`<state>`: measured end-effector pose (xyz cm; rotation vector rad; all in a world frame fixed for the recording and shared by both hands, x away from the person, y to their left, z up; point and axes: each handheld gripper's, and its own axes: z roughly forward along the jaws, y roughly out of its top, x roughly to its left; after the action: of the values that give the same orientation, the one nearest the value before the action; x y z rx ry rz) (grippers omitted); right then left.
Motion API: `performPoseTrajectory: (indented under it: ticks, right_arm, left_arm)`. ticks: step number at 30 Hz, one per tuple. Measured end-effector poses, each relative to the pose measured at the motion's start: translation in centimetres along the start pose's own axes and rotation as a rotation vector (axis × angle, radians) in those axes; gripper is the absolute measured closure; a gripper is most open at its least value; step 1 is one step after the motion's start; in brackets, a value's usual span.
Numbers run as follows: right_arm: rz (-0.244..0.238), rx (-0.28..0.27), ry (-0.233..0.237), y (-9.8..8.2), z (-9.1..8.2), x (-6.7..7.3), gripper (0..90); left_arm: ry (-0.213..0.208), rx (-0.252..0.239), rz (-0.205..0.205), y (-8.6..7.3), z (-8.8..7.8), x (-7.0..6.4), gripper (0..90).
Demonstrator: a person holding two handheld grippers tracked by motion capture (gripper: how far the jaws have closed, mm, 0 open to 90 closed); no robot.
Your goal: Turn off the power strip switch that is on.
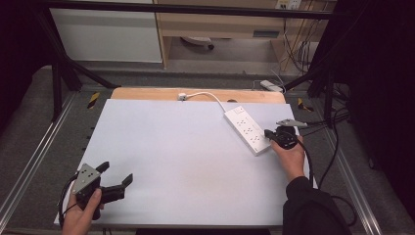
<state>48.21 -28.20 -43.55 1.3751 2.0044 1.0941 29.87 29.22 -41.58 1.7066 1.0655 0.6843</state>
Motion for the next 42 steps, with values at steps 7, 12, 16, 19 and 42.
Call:
performPoseTrajectory:
  ticks: [7,12,16,19,42]
  right_arm:
    - [0.001,-0.001,-0.002,-0.2,0.2,0.0,90.0]
    - [-0.015,-0.001,-0.006,-0.2,0.3,0.1,90.0]
    - [-0.012,-0.009,-0.007,-0.5,0.3,0.0,90.0]
    - [-0.012,-0.020,-0.004,-0.7,0.3,0.0,90.0]
    - [0.003,-0.070,-0.012,-1.4,0.2,0.0,90.0]
  left_arm:
    - [0.003,0.003,-0.007,-0.1,0.0,0.0,4.9]
    - [-0.002,0.005,-0.010,-0.1,0.1,0.0,4.9]
    - [-0.001,0.006,-0.010,-0.1,0.1,0.0,5.0]
    - [-0.001,0.007,-0.008,-0.1,0.1,0.1,5.0]
    - [0.003,0.008,-0.005,-0.1,0.1,0.1,5.0]
